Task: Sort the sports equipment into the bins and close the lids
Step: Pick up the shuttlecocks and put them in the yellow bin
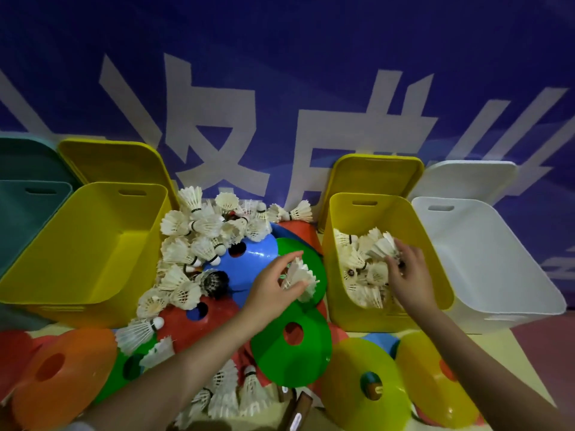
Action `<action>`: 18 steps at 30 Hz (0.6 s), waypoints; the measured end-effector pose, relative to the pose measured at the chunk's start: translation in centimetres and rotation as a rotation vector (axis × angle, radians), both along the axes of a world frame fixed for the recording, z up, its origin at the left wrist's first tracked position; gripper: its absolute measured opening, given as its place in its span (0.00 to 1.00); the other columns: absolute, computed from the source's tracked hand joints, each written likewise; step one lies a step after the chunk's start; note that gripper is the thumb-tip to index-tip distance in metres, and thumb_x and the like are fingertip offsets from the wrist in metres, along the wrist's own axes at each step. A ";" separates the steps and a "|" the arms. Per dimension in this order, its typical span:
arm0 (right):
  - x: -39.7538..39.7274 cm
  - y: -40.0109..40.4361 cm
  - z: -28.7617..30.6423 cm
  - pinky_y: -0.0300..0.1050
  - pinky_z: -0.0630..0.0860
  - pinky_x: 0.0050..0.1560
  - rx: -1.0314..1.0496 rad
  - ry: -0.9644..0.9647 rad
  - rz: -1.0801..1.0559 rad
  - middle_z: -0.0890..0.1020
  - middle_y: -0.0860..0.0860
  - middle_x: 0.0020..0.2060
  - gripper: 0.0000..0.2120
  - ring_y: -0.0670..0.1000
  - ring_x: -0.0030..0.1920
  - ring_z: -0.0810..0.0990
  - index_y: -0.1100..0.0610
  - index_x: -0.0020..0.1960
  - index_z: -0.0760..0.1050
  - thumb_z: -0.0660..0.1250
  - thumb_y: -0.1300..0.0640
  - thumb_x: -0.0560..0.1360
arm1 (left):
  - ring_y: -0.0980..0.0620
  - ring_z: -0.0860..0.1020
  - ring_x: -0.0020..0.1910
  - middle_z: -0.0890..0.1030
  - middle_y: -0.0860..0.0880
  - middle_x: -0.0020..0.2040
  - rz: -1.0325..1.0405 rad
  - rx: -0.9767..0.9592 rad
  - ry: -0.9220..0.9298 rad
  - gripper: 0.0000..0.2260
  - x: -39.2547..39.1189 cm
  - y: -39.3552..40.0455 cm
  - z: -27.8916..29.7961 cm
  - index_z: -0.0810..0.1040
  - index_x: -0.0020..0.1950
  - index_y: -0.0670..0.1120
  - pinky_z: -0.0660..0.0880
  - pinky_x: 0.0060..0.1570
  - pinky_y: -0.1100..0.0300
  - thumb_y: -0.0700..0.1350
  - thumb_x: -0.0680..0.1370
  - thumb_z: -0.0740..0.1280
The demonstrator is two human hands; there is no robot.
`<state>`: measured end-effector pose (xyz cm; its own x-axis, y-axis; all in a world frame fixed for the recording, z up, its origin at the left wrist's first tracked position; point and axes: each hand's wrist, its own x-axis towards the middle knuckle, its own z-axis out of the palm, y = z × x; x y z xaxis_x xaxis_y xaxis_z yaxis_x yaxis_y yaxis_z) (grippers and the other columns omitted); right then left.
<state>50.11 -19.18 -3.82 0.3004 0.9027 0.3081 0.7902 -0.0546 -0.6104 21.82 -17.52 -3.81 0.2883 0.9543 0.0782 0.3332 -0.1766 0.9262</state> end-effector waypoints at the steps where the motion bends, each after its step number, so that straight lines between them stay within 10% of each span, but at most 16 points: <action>1: 2.0 0.2 -0.1 0.48 0.70 0.54 -0.029 -0.031 -0.029 0.73 0.59 0.58 0.20 0.59 0.54 0.76 0.60 0.69 0.69 0.63 0.58 0.79 | 0.62 0.73 0.60 0.74 0.62 0.61 -0.005 0.007 0.005 0.23 1.0 0.2 0.3 0.70 0.64 0.63 0.71 0.56 0.68 0.46 0.74 0.71; 8: 8.8 -0.7 -2.8 0.50 0.73 0.50 -0.242 -0.303 0.062 0.75 0.59 0.57 0.23 0.62 0.56 0.75 0.60 0.68 0.71 0.55 0.49 0.78 | 0.59 0.72 0.63 0.74 0.57 0.65 -0.125 0.043 0.112 0.23 9.6 2.0 1.6 0.70 0.68 0.56 0.72 0.59 0.62 0.50 0.74 0.71; 18: 8.9 -0.7 -2.8 0.50 0.75 0.48 -0.136 -0.104 -0.001 0.76 0.56 0.53 0.24 0.58 0.54 0.76 0.58 0.69 0.69 0.52 0.48 0.77 | 0.46 0.74 0.59 0.75 0.44 0.63 -0.409 -0.099 0.749 0.28 20.1 5.5 -4.1 0.66 0.72 0.49 0.70 0.53 0.58 0.53 0.75 0.69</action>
